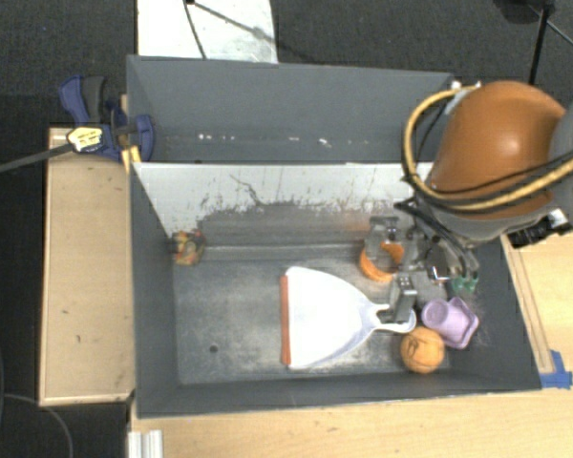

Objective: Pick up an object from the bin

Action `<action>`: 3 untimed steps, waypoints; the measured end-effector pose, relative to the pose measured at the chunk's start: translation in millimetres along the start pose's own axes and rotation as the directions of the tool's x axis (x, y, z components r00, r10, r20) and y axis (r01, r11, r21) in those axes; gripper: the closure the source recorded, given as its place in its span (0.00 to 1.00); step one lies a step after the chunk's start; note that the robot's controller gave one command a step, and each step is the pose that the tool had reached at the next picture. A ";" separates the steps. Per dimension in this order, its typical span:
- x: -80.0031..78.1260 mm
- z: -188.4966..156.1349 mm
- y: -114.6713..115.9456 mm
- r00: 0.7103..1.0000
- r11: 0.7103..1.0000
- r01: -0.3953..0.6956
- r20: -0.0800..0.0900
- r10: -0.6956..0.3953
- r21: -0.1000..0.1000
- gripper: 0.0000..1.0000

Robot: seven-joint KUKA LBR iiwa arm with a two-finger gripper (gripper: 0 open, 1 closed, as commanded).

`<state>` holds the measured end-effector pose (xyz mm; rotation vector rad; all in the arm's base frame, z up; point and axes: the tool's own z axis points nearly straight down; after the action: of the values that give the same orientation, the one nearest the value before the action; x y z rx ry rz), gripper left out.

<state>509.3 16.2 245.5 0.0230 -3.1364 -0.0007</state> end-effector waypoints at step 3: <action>7.6 72.9 -53.7 1.000 1.000 -0.018 0.007 0.018 0.000 0.00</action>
Offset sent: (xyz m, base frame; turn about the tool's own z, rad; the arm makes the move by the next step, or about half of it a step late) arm 0.0075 -0.0686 -0.1755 0.4914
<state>502.1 -37.5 172.5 -0.0050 -3.1439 -0.0002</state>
